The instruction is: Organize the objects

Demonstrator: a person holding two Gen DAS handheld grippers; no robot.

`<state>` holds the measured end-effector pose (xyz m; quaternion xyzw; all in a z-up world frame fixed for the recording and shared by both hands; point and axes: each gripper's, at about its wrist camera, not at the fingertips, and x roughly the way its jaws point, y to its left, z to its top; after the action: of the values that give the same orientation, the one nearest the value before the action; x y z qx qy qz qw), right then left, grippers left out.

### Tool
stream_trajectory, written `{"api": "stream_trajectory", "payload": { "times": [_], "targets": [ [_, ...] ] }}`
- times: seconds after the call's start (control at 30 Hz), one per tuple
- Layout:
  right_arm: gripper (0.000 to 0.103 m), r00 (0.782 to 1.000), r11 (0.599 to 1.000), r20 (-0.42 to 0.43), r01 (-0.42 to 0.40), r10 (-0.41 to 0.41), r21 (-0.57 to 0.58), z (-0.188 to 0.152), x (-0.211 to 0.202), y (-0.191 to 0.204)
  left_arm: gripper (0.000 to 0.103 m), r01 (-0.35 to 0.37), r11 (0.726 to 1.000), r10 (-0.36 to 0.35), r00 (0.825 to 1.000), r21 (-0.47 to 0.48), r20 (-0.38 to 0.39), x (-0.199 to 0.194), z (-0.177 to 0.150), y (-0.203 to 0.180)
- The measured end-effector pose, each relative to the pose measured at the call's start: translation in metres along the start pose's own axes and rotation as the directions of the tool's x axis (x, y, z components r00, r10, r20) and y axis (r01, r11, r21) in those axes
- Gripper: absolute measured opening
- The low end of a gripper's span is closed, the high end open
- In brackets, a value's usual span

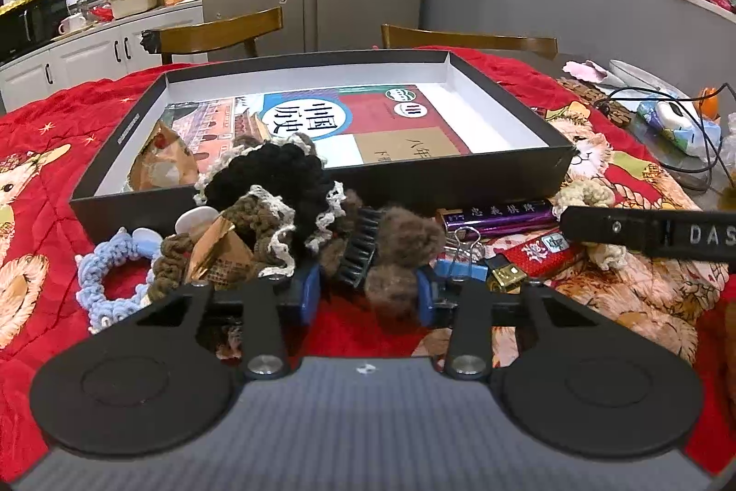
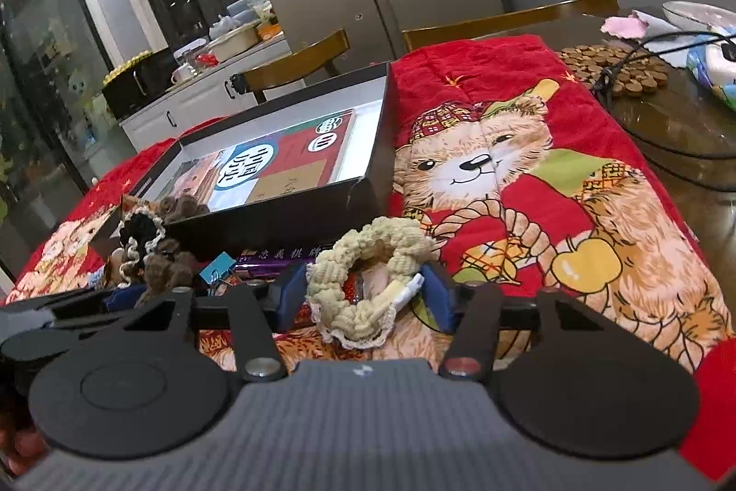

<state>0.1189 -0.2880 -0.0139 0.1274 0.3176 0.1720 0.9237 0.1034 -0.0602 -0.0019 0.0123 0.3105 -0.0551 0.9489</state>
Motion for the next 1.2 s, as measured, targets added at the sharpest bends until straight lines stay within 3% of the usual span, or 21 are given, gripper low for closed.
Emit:
{"api": "stream_trajectory", "payload": {
  "times": [0.1,0.2,0.73,0.93,1.2],
  "targets": [
    [0.038,1.000,1.000,-0.003,-0.004,0.004,0.020,0.001,0.000,-0.003,0.044,-0.012,1.000,0.012,1.000,0.028,0.017,-0.008,-0.005,-0.003],
    [0.035,1.000,0.999,-0.002,-0.025,0.025,0.033,0.000,0.000,-0.005,0.044,-0.015,0.998,0.013,0.999,0.057,0.039,-0.015,-0.008,-0.008],
    [0.031,0.997,0.999,0.056,-0.047,0.046,0.023,0.003,-0.012,-0.002,0.044,0.000,0.998,-0.007,0.993,0.061,0.120,-0.034,-0.013,-0.008],
    [0.030,0.995,0.994,0.057,-0.085,0.081,0.069,0.006,-0.014,-0.007,0.044,-0.006,0.998,-0.003,0.990,0.067,0.144,-0.038,-0.014,-0.010],
    [0.030,0.982,0.988,0.130,-0.146,0.140,0.044,0.009,-0.026,-0.002,0.044,0.044,0.996,-0.061,0.972,0.083,0.226,-0.053,-0.018,-0.011]
  ]
}}
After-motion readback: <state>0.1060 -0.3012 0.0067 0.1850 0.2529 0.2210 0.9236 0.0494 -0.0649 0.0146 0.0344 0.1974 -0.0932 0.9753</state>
